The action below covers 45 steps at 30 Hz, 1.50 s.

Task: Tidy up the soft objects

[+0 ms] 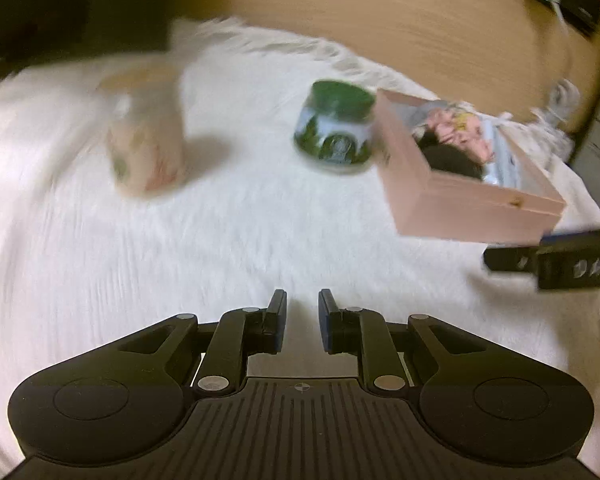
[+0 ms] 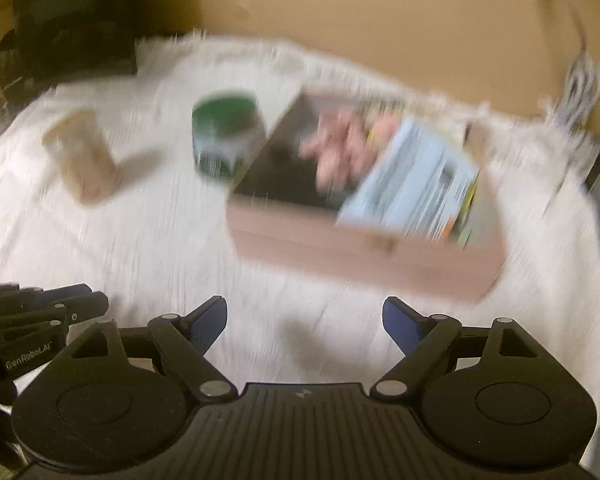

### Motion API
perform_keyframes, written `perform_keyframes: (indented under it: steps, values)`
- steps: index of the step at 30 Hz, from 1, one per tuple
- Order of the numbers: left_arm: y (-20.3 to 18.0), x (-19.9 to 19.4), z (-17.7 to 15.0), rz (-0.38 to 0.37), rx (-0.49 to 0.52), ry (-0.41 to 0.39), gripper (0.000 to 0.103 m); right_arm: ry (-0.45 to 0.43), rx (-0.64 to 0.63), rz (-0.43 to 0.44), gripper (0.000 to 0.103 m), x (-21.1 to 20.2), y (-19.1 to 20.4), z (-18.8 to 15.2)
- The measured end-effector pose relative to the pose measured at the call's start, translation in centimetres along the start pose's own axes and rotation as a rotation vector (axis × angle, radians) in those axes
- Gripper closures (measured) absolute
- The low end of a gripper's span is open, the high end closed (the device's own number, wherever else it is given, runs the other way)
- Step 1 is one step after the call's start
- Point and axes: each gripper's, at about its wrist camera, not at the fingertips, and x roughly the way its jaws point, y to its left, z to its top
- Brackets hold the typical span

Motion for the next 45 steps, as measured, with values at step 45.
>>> perform_keyframes:
  steps: [45]
  values:
    - [-6.9,-0.2,-5.4,0.191,0.022,-0.161,0.068,-0.201,-0.074,0.018,0.0,1.8,-2.2,-7.1]
